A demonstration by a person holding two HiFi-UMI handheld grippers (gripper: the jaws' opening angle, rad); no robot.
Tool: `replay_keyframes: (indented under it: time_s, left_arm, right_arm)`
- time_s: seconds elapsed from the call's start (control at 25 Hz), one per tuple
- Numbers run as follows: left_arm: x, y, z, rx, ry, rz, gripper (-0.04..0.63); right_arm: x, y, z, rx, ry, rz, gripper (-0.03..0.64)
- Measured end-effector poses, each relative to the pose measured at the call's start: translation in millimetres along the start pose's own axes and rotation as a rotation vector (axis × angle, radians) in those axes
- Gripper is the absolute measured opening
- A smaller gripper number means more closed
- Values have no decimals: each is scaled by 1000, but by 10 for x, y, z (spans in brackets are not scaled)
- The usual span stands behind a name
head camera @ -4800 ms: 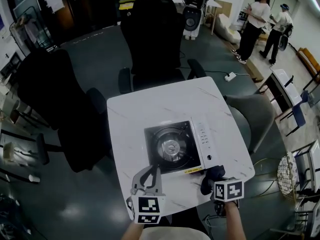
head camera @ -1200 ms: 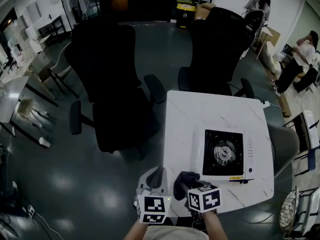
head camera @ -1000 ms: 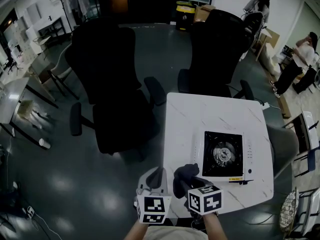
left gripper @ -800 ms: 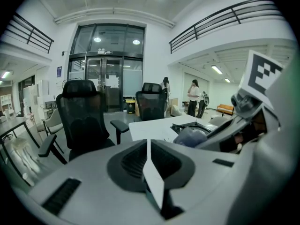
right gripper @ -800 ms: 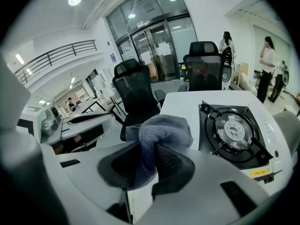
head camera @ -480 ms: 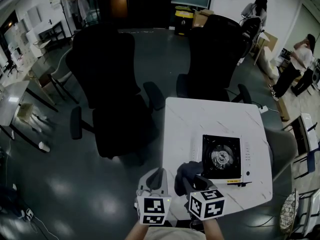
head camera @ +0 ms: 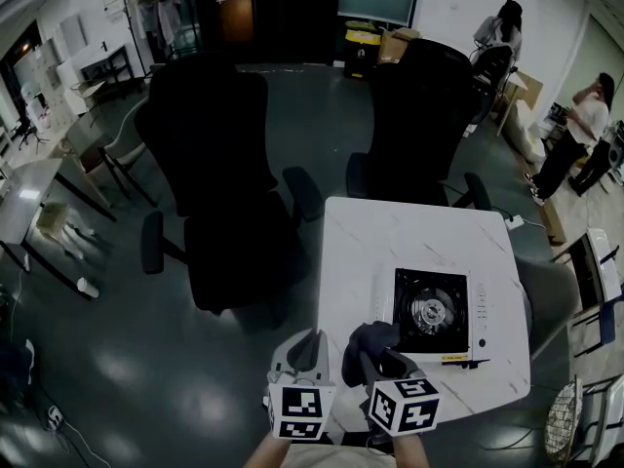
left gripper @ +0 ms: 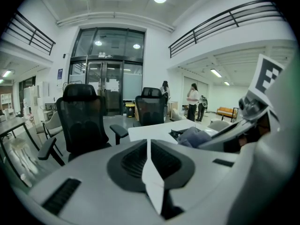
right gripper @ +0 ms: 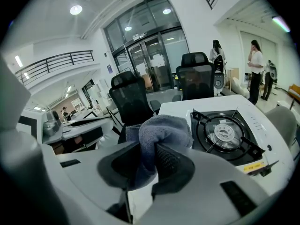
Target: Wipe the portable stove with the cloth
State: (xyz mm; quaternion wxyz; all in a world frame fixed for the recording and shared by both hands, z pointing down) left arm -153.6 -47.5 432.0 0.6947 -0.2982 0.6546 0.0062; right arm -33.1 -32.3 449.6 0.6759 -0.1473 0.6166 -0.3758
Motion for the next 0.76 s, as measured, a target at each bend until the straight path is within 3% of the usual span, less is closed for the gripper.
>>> replay_keyframes:
  time_s: [0.76]
  left_arm:
    - [67,38,120,-24,-22,19,31]
  right_arm:
    - [-26,137,18,-13,-8,26,91]
Point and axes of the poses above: the fingertips, and each gripper's own axes: y backward along the fingers, z to its right, x out of its top, the point moved 3 cm from there along y, backward along the fingers, and after that the axes turned 7 degrees about -x, right-handed, at the moved point
